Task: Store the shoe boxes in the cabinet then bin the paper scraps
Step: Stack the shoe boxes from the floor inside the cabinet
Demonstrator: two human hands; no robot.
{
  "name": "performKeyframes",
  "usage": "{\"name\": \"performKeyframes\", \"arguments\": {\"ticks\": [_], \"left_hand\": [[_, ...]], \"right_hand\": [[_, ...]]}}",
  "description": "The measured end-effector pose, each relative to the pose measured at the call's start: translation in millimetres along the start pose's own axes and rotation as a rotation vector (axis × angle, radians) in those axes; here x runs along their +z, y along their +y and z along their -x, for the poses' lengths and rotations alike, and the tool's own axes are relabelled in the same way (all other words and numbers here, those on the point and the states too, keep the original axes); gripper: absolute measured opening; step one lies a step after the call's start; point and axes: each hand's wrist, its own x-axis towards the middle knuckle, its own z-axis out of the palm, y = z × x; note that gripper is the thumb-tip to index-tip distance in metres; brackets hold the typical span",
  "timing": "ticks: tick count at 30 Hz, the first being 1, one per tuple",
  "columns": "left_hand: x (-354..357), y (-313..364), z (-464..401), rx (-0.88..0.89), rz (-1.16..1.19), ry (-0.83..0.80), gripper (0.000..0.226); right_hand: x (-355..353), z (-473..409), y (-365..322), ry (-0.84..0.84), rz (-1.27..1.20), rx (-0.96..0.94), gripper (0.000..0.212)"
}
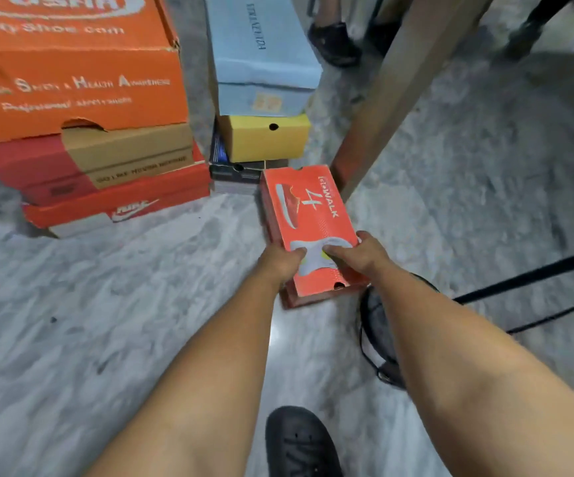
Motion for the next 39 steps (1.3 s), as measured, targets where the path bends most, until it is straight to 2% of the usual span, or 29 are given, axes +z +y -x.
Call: {"name": "performKeyframes", "arguments": {"ticks": [5, 8, 12, 15, 18, 21, 23, 25, 28, 30, 32, 36, 39], "left_hand": [[-10, -24, 5, -0.159, 0.199, 0.081, 0.055], [-48, -43, 26, -0.227, 0.257, 0.096, 0.067], [-112, -74, 75, -0.278, 0.384, 0.055, 0.071], [-166, -103, 123, -0.287, 0.499, 0.088, 0.061], [-221, -142, 167, -0.297, 0.601, 0.186, 0.047], [-277, -185, 219, -0.297, 0.631, 0.279, 0.050], [-311, -212, 261, -0.309, 0.656, 0.345, 0.038], [-341, -239, 306, -0.333, 0.781, 0.385, 0.027], [-382, -266, 363, -0.305, 0.857, 0.529, 0.039], [-412, -273, 391, -0.245, 0.878, 0.640, 0.043], [-445, -274, 414, -0.189, 0.899, 0.757, 0.041], [-512, -268, 437, -0.102, 0.892, 0.946, 0.035], [-557, -267, 448, -0.100, 0.865, 1.048, 0.033]], "right_hand": [[1, 19, -5, -0.172, -0.048, 0.038, 0.066], [5, 48, -24, -0.371, 0.034, 0.094, 0.056], [23, 87, -68, -0.615, 0.082, 0.123, 0.053], [56, 124, -121, -0.755, 0.158, 0.055, 0.048], [104, 162, -181, -0.859, 0.298, -0.006, 0.065], [165, 207, -241, -0.936, 0.429, -0.069, 0.062], [209, 246, -274, -0.986, 0.500, -0.126, 0.068], [250, 295, -301, -1.019, 0.546, -0.200, 0.075], [294, 377, -335, -1.038, 0.508, -0.355, 0.052], [309, 423, -357, -0.976, 0.407, -0.497, 0.046], [323, 458, -384, -0.930, 0.305, -0.644, 0.043], [357, 508, -436, -0.854, 0.178, -1.014, 0.021], [393, 528, -466, -0.823, 0.175, -1.071, 0.010]]}}
